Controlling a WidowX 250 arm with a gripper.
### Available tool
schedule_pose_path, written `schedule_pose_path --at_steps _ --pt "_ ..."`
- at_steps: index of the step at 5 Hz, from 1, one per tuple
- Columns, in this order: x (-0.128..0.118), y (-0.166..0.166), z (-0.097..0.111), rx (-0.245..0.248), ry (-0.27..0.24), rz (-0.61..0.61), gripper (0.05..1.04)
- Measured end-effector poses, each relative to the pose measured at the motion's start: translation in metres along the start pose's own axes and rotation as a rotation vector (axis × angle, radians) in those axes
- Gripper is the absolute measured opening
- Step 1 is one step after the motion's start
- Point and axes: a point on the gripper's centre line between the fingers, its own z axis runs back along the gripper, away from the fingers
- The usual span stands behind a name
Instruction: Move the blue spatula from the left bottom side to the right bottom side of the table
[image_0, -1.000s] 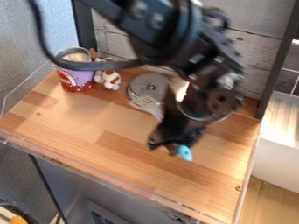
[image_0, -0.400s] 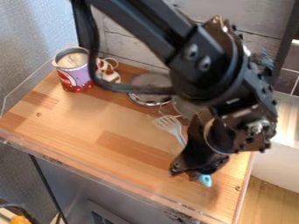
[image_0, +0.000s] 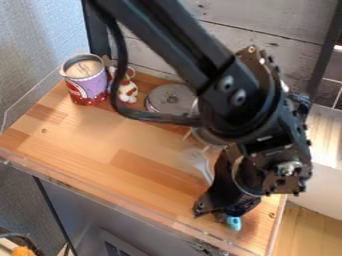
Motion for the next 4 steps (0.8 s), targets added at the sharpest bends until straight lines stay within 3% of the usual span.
schedule_pose_path --at_steps 1,3,4 --pt "0.0002 -0.0006 0.0000 -0.005 -0.006 -0.011 0.368" --pt "0.0018 0.0019 -0.0003 -0.017 -0.020 -0.049 0.944" --pt "0.0063 0.0043 0.0031 -0.008 -0.039 -0.055 1.008"
